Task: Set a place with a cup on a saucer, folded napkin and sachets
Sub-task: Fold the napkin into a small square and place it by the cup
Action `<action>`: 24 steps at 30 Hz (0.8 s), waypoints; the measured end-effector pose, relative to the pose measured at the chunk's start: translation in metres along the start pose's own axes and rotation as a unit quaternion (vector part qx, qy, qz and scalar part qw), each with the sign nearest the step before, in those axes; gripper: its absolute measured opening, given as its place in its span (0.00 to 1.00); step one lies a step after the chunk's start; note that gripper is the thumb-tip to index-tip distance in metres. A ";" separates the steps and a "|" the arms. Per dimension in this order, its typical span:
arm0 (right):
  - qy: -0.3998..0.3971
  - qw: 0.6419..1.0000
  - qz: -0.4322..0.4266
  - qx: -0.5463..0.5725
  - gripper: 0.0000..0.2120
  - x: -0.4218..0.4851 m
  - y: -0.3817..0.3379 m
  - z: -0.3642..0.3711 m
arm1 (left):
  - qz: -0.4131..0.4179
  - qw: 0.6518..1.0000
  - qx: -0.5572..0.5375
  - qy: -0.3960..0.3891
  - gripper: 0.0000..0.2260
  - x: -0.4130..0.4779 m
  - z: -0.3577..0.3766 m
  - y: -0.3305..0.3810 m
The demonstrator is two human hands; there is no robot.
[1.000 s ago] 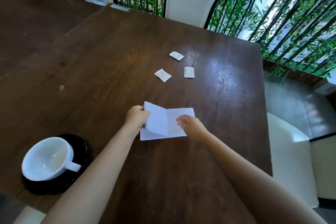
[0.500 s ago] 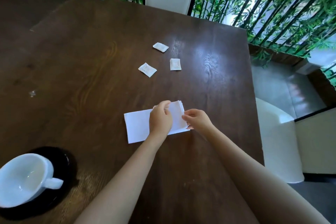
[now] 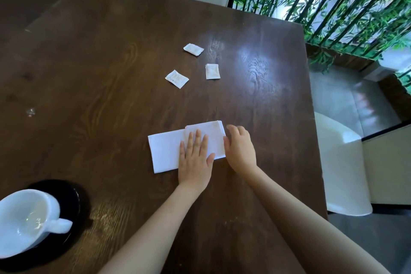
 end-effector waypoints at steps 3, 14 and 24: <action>-0.041 0.980 -0.167 -0.104 0.25 0.000 -0.015 0.011 | 0.004 1.000 0.025 0.001 0.27 0.001 0.002 0.002; -0.175 0.942 -0.223 -0.181 0.26 0.009 0.011 0.045 | -0.025 0.993 -0.114 -0.004 0.25 0.002 -0.022 -0.008; -0.180 0.941 -0.219 -0.184 0.26 0.008 0.010 0.045 | -0.378 0.837 -0.390 0.064 0.30 -0.021 -0.061 -0.110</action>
Point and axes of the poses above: each hand's wrist, its own x-axis towards the middle knuckle, its own z-axis out of the palm, y = z × x, the point moved 5 cm from there along x, towards the middle knuckle, and after that the axes turned 2 degrees about -z, right-handed, at the moved point
